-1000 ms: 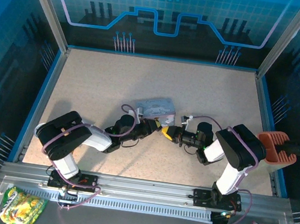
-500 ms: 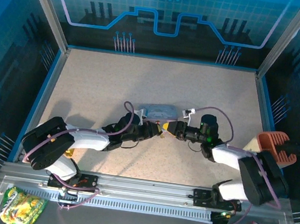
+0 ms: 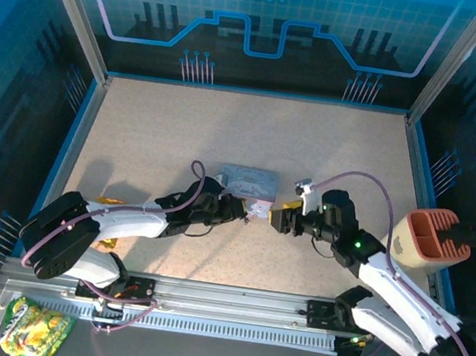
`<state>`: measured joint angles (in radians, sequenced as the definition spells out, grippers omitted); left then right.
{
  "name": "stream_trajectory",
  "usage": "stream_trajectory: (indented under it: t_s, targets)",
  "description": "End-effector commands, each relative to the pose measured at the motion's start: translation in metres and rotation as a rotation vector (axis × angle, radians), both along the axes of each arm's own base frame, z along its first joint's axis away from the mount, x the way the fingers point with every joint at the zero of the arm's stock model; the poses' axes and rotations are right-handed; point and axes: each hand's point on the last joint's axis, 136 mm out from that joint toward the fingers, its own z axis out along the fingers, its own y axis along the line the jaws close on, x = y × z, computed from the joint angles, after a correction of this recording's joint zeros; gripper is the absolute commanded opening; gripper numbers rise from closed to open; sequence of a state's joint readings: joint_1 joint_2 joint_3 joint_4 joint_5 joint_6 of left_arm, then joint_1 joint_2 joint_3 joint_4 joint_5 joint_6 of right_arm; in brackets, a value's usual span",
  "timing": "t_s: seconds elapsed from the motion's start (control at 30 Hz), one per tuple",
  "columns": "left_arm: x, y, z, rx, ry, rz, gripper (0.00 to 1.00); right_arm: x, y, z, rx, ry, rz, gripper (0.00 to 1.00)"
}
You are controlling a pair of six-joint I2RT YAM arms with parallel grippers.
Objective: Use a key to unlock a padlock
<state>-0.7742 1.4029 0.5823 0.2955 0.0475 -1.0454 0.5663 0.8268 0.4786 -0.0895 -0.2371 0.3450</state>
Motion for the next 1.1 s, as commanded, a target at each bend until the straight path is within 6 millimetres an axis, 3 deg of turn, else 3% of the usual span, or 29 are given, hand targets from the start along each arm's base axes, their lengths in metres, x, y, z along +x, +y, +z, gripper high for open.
stream_trajectory:
  t_s: [0.0, 0.27, 0.53, 1.07]
  targets:
    - [0.005, -0.007, 0.027, -0.051, -0.027, 0.0, 0.0, -0.015, 0.007, -0.003, -0.071, -0.165, 0.077, 0.58]
    - [-0.005, 0.002, 0.027, 0.02, 0.009, 0.01, 0.0, -0.031, 0.029, -0.02, -0.243, -0.434, 0.146, 0.56]
    - [-0.01, 0.003, 0.028, 0.028, 0.012, 0.008, 0.0, -0.032, 0.049, -0.047, -0.296, -0.493, 0.208, 0.53]
    - [-0.018, -0.006, 0.027, -0.012, 0.013, 0.03, 0.0, -0.019, 0.073, -0.064, -0.375, -0.56, 0.166, 0.5]
